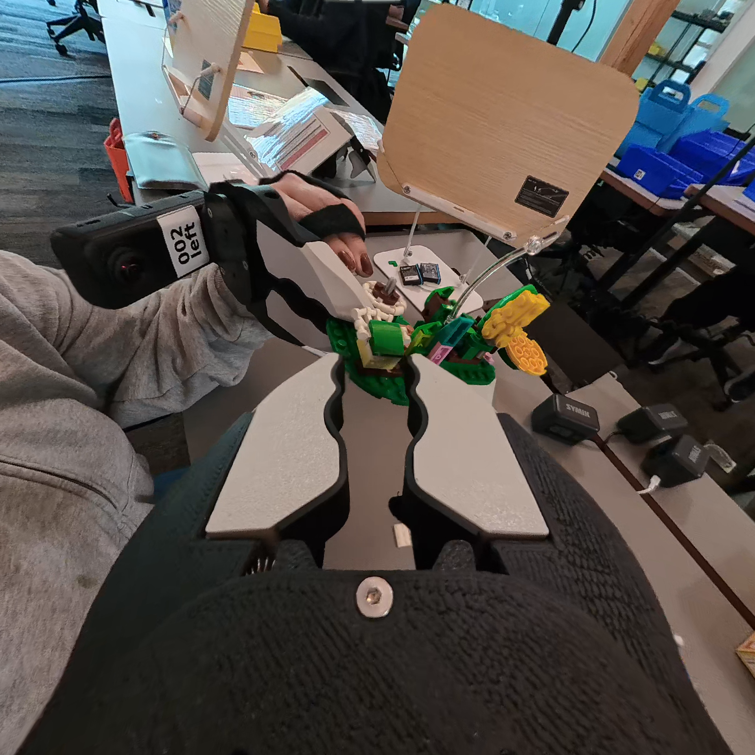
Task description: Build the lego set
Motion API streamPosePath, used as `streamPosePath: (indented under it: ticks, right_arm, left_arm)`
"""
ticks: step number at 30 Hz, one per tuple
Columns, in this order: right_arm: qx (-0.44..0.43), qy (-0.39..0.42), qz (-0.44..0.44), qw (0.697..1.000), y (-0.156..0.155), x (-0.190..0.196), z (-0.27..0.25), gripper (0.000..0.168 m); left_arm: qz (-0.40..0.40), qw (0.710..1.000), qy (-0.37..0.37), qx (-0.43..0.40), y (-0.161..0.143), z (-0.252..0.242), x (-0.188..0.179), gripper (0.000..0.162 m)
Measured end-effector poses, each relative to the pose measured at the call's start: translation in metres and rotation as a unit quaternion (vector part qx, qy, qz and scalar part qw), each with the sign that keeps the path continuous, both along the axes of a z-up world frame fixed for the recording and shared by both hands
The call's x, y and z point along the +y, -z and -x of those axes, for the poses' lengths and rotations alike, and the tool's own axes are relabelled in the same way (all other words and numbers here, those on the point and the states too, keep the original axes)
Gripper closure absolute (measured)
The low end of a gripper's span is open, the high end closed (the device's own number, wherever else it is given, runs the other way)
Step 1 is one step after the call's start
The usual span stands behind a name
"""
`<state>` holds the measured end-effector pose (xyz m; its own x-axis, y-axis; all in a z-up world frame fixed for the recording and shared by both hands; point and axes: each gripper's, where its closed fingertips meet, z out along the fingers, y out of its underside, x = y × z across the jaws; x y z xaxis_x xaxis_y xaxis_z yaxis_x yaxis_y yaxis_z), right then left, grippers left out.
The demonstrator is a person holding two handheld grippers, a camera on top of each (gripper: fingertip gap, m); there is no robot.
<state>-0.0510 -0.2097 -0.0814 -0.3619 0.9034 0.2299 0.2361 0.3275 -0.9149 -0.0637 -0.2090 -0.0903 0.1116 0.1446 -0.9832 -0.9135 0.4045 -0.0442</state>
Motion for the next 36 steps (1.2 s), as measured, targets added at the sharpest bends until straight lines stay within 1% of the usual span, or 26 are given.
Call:
streamPosePath:
  ticks: [2,3,4,5,7,9,10,11,14,17,24,28,31,33,36]
  right_arm:
    - [0.023,-0.014,-0.020,0.999,-0.005,-0.002,-0.004,0.133]
    - [0.042,-0.026,-0.044,0.998,-0.008,-0.004,-0.006,0.126]
    - [0.065,-0.042,-0.079,0.994,-0.009,-0.006,-0.008,0.121]
    - [0.087,-0.056,-0.124,0.987,-0.008,-0.009,-0.010,0.119]
    - [0.137,-0.050,-0.241,0.959,-0.006,-0.008,-0.009,0.118]
    - [0.182,-0.030,-0.362,0.914,-0.005,-0.006,-0.006,0.118]
    - [0.196,-0.026,-0.404,0.893,-0.004,-0.007,-0.005,0.118]
    - [0.205,-0.027,-0.429,0.879,-0.002,-0.009,-0.004,0.118]
    - [0.223,-0.029,-0.455,0.862,-0.001,-0.014,0.000,0.119]
    - [0.216,-0.028,-0.465,0.858,0.002,-0.012,0.004,0.121]
    - [0.221,-0.029,-0.485,0.846,0.004,-0.013,0.007,0.133]
    - [0.221,-0.032,-0.485,0.846,0.005,-0.014,0.007,0.137]
    - [0.228,-0.032,-0.500,0.835,0.004,-0.013,0.006,0.143]
    - [0.231,-0.035,-0.510,0.827,0.005,-0.014,0.005,0.143]
    - [0.235,-0.051,-0.511,0.825,0.006,-0.017,0.003,0.143]
  left_arm:
    - [0.002,1.000,-0.001,-0.003,-0.001,0.001,0.000,0.151]
    - [0.003,1.000,0.000,-0.006,-0.001,0.002,0.000,0.151]
    - [0.005,1.000,0.003,-0.010,-0.001,0.002,-0.001,0.151]
    - [0.008,1.000,0.007,-0.015,-0.002,0.002,-0.001,0.151]
    - [0.012,1.000,0.018,-0.023,-0.003,0.000,-0.003,0.151]
    - [0.013,0.999,0.027,-0.028,-0.003,-0.002,-0.005,0.151]
    - [0.015,0.999,0.031,-0.030,-0.004,-0.003,-0.006,0.151]
    - [0.015,0.999,0.036,-0.031,-0.004,-0.004,-0.007,0.151]
    - [0.018,0.998,0.048,-0.034,-0.004,-0.007,-0.010,0.151]
    - [0.019,0.998,0.056,-0.033,-0.004,-0.010,-0.012,0.151]
    - [0.023,0.997,0.061,-0.033,-0.003,-0.011,-0.013,0.151]
    - [0.027,0.997,0.064,-0.032,-0.002,-0.012,-0.013,0.151]
    - [0.033,0.997,0.070,-0.032,-0.001,-0.014,-0.014,0.151]
    - [0.038,0.996,0.076,-0.034,0.000,-0.015,-0.014,0.151]
    - [0.046,0.994,0.094,-0.040,0.001,-0.017,-0.017,0.151]
